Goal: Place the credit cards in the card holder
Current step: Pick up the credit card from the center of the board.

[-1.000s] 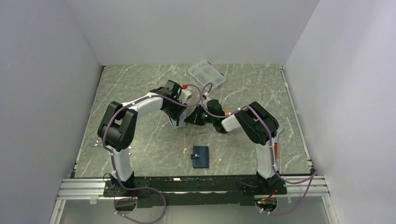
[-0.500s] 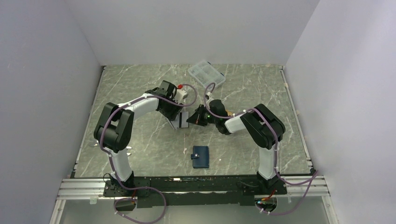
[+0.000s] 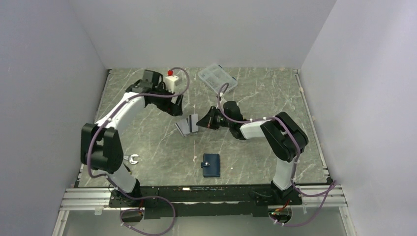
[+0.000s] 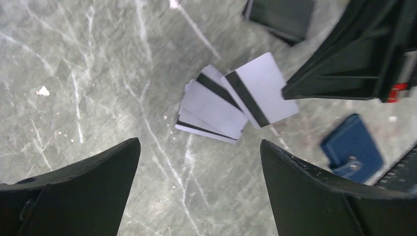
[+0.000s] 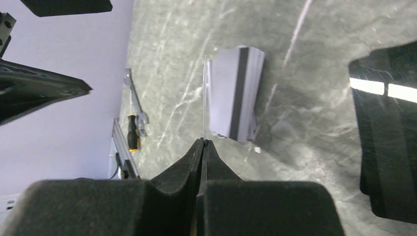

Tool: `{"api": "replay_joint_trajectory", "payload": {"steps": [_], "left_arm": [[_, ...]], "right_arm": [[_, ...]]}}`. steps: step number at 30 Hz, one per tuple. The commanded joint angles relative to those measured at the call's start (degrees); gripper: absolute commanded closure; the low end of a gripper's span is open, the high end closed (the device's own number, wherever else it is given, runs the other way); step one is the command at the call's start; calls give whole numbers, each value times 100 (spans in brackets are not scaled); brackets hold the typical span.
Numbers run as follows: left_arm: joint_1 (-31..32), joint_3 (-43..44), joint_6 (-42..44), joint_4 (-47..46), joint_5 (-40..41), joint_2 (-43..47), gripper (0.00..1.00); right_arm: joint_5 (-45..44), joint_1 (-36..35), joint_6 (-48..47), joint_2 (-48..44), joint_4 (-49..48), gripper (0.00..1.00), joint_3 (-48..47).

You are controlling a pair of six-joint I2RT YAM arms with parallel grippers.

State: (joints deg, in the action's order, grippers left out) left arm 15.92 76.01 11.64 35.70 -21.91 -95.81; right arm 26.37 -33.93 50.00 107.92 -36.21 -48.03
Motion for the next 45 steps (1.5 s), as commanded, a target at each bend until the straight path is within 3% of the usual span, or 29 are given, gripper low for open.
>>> {"api": "replay_joint_trajectory", "payload": {"steps": [1,4,7,18,23,31,39,42,45], "left_arm": [[-250,-207,-350,-147,-1664,454,1],[-333,-670,-620,-527,-2205,542,1],[-432,-1138,-973,-1038,-2660,625,9],[-608,-1864,-1769,-2109,-3342,751,13],[-617,-2145,-2266,-2793,-3750,818,31],[-683,-2281,-2569,-3132,-3992,885,57],[-795,-2301,-2732,-3271,-4279,937,70],[-827,-2306,-2791,-3298,-4430,933,82],[-844,-2286,-2794,-3248,-4595,923,93]], "right_arm": [[320,41,-130,-446,-164,100,4],[509,42,18,-585,-402,100,143],[656,39,163,-721,-663,100,229],[960,12,611,-919,-1235,100,121],[897,-96,788,-751,-1471,100,65],[825,-204,765,-715,-1397,100,-48],[842,-245,794,-667,-1458,100,-26],[890,-244,880,-598,-1599,100,-32],[963,-241,1016,-507,-1774,92,-95]]}}
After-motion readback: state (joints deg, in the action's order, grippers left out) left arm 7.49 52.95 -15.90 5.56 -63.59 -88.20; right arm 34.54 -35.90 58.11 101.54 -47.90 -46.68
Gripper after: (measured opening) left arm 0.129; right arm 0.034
